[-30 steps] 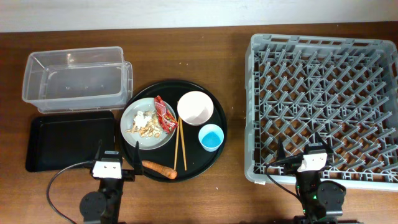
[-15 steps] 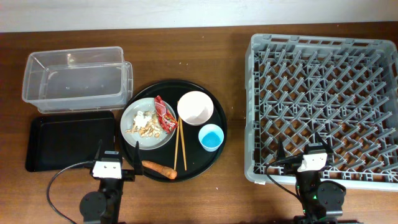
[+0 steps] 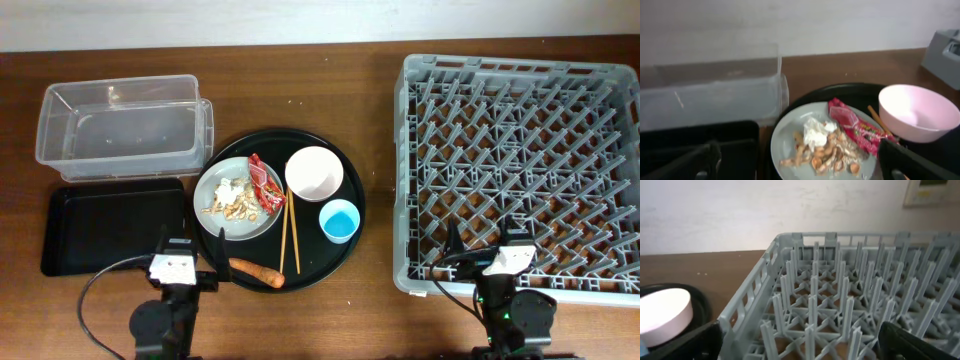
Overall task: Sort waste into correct bins and load items into the dishwasher rack
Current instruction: 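Move the left gripper over the plate toward the white tissue, then grasp the white tissue with the left gripper and drop it in the clear bin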
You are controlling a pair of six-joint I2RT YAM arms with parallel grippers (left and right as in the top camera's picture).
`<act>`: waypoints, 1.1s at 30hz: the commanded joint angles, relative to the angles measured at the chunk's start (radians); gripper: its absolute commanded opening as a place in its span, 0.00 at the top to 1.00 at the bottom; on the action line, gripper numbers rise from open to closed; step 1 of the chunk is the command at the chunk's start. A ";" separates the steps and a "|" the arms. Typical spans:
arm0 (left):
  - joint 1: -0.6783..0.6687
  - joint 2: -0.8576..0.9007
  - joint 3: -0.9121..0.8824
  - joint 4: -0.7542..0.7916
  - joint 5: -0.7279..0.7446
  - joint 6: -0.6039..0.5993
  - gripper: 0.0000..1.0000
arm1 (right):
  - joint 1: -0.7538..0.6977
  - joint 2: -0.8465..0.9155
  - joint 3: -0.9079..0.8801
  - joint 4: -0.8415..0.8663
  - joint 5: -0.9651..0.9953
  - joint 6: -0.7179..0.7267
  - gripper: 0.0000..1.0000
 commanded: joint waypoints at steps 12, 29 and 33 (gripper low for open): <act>-0.004 0.759 0.700 -0.392 -0.013 -0.036 0.01 | 0.005 0.626 0.618 -0.385 0.027 0.067 0.02; -0.008 1.243 1.201 -0.780 0.063 -0.066 0.01 | 0.005 1.003 0.933 -0.763 0.027 -0.001 0.02; -0.039 1.440 1.201 -0.768 0.066 -0.066 0.01 | 0.005 1.003 0.933 -0.762 0.027 -0.001 0.02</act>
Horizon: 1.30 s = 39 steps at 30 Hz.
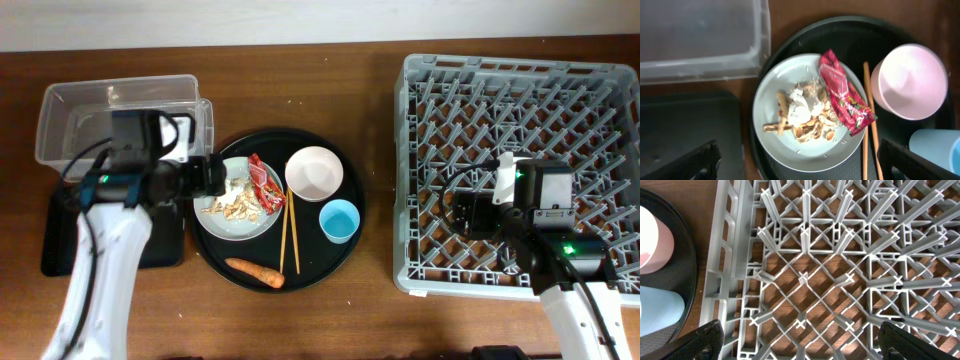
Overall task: Sort waste into correct bins and load items into the dishwasher rack
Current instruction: 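Grasp the white tissue with the left gripper and drop it in the clear bin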
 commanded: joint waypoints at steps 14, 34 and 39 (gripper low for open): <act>-0.065 0.412 0.012 0.097 0.027 -0.013 0.64 | 0.005 -0.003 0.023 0.002 0.009 -0.006 0.02; 0.083 0.391 0.384 0.125 -0.293 -0.013 0.80 | 0.005 -0.003 0.023 -0.009 0.009 -0.006 0.02; 0.087 0.418 0.410 0.146 -0.270 -0.013 0.31 | 0.005 -0.003 0.023 -0.019 0.009 -0.006 0.02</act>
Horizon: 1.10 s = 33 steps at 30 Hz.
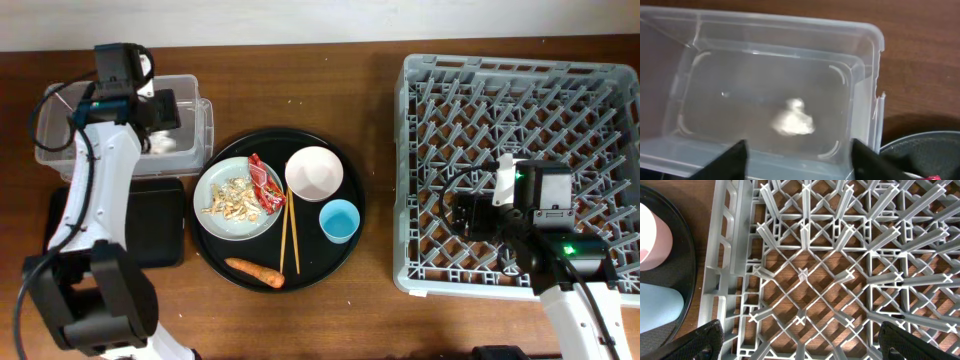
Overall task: Sort waste into correct bins and load items into the dishwasher rack
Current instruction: 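Grasp the white tissue with the left gripper and drop it in the clear bin, then grasp the red snack wrapper on the plate with the left gripper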
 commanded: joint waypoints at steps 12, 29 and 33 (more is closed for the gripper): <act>-0.285 0.156 0.025 -0.281 0.375 -0.269 0.30 | 0.005 -0.003 0.023 -0.003 0.009 -0.006 0.02; -0.288 0.299 0.025 -0.306 0.258 -0.328 0.37 | 0.005 -0.003 0.023 -0.003 0.009 -0.006 0.02; -0.304 0.299 0.014 -0.294 0.259 -0.328 0.38 | 0.005 -0.003 0.023 -0.003 0.009 -0.006 0.02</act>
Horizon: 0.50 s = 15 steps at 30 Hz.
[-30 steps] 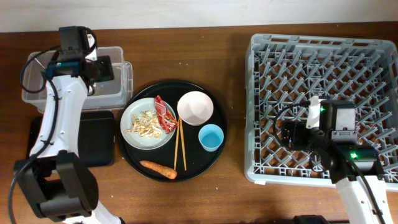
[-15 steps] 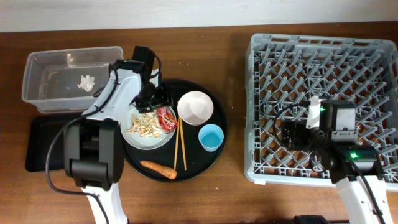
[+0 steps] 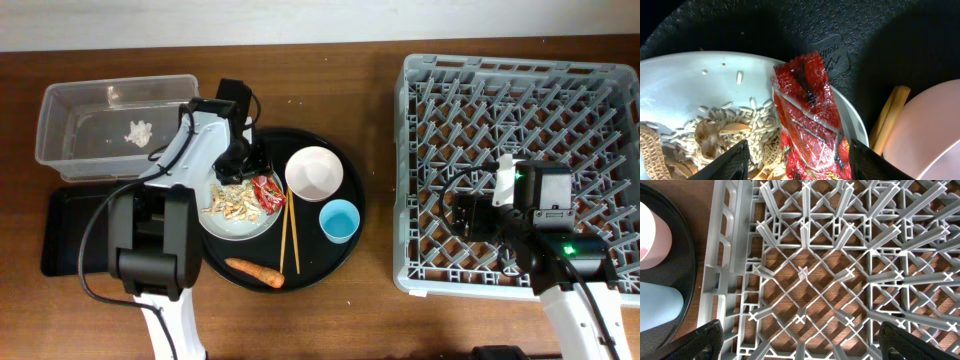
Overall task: Sort waste into correct bins and load items into the dishwasher rack
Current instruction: 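Grasp the red snack wrapper on the plate with the left gripper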
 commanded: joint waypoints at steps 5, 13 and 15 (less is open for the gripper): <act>-0.077 0.010 -0.009 0.036 -0.103 -0.010 0.38 | 0.005 -0.003 0.023 -0.001 0.009 -0.006 0.02; -0.083 0.010 -0.010 0.001 -0.146 -0.010 0.38 | 0.005 -0.003 0.023 -0.001 0.009 -0.006 0.02; -0.083 0.010 -0.026 -0.002 -0.156 -0.010 0.38 | 0.005 -0.003 0.023 -0.001 0.009 -0.006 0.02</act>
